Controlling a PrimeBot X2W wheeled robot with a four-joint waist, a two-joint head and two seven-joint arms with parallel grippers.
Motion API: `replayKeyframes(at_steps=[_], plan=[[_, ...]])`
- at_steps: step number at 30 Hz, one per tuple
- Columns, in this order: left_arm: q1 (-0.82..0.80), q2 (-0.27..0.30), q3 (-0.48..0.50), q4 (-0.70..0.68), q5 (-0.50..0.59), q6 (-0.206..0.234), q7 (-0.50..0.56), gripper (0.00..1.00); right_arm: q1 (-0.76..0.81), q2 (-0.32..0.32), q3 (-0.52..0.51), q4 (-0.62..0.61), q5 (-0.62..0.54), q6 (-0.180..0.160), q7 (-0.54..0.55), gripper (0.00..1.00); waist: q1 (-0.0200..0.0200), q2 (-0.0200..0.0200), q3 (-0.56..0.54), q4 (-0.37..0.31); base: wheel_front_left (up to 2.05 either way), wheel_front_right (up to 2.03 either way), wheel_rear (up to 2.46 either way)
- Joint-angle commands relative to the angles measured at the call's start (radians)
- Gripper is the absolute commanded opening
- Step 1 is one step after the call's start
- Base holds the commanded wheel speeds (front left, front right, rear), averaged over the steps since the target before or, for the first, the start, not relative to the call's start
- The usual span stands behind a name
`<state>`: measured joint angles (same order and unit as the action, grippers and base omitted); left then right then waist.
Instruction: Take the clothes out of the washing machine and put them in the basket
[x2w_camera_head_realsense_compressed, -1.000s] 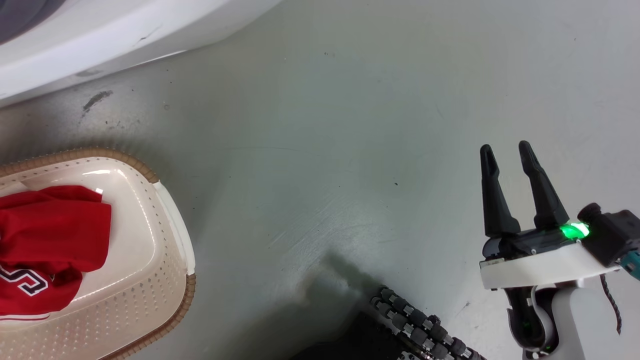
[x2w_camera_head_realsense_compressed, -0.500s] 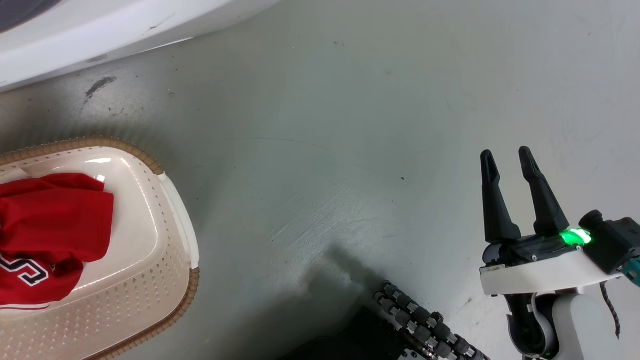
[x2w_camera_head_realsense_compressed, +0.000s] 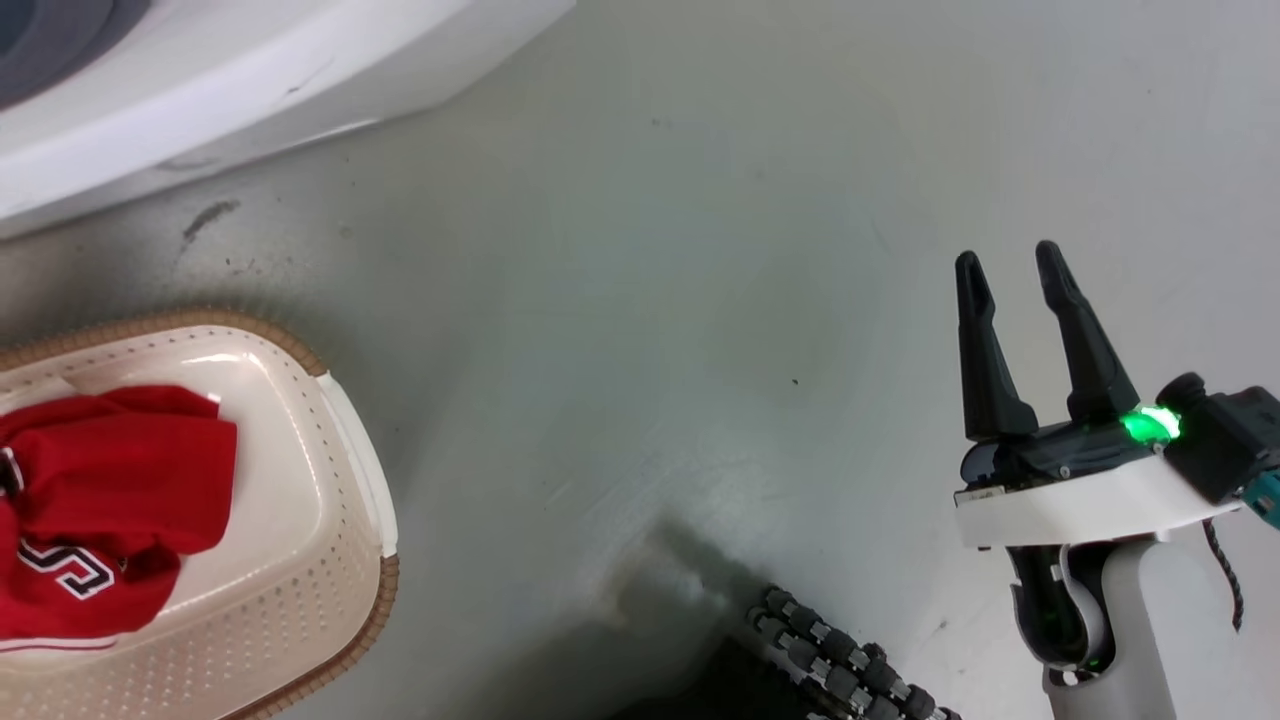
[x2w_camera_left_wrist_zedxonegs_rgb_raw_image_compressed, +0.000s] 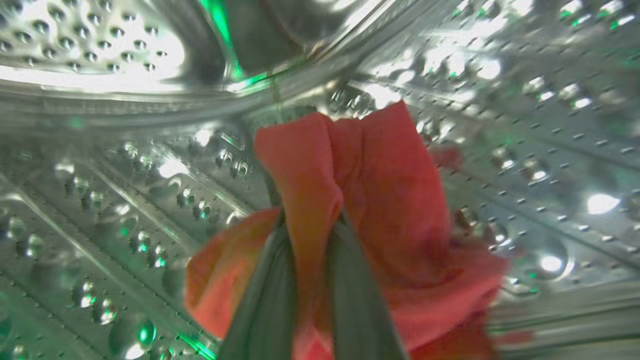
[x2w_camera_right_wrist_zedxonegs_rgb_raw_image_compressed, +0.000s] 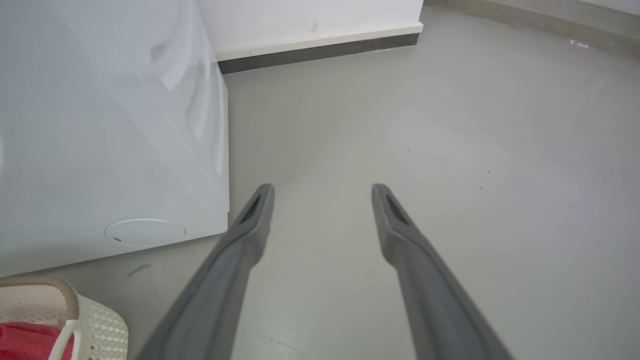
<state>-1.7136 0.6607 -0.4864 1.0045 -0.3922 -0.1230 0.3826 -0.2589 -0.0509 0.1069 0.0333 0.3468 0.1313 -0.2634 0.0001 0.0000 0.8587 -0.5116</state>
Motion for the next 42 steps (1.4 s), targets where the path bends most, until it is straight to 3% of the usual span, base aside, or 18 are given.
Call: replayKeyframes(at_steps=[1,14,18,24,31,37,39,40,42], plan=[[0.037,-0.002,-0.001,-0.004,-0.011,-0.003,-0.039,0.0,-0.011,0.001,-0.008,0.004,-0.014,-0.001,-0.002,1.0,-0.0001,0.0,-0.036,0.008,0.0,0.0,0.0],[0.355,-0.08,0.009,-0.013,-0.088,-0.005,-0.444,0.0,0.003,0.001,-0.093,0.015,-0.146,-0.001,-0.002,1.0,-0.0001,0.0,-0.259,0.159,0.0,0.0,0.0],[0.469,-0.116,0.006,-0.025,-0.091,0.019,-0.576,0.0,0.016,0.0,-0.118,0.015,-0.19,-0.001,-0.002,1.0,-0.0001,0.0,-0.327,0.204,0.0,0.0,0.0],[0.635,-0.175,0.025,-0.095,-0.106,0.054,-0.645,0.0,0.034,0.0,-0.127,0.024,-0.244,-0.001,-0.002,1.0,-0.0001,0.0,-0.418,0.266,0.0,0.0,0.0],[0.853,-0.208,0.122,-0.384,-0.073,0.117,-0.649,0.0,0.059,0.0,-0.123,0.033,-0.27,-0.001,-0.002,1.0,-0.0001,0.0,-0.496,0.323,0.0,0.0,0.0],[1.014,-0.237,0.183,-0.602,-0.021,0.146,-0.649,0.0,0.077,0.0,-0.13,0.043,-0.29,-0.001,-0.002,1.0,-0.0001,0.0,-0.548,0.356,0.0,0.0,0.0],[1.072,-0.256,0.212,-0.684,-0.006,0.155,-0.649,0.0,0.083,0.0,-0.132,0.05,-0.295,-0.001,-0.002,1.0,-0.0001,0.0,-0.568,0.367,0.0,0.0,0.0],[1.19,-0.295,0.249,-0.835,0.027,0.162,-0.648,0.0,0.103,0.001,-0.131,0.062,-0.303,-0.001,-0.002,1.0,-0.0001,0.0,-0.609,0.391,0.0,0.0,0.0],[1.241,-0.314,0.258,-0.891,0.038,0.161,-0.648,0.0,0.109,0.001,-0.128,0.066,-0.306,-0.001,-0.002,1.0,-0.0001,0.0,-0.625,0.404,0.0,0.0,0.0]])
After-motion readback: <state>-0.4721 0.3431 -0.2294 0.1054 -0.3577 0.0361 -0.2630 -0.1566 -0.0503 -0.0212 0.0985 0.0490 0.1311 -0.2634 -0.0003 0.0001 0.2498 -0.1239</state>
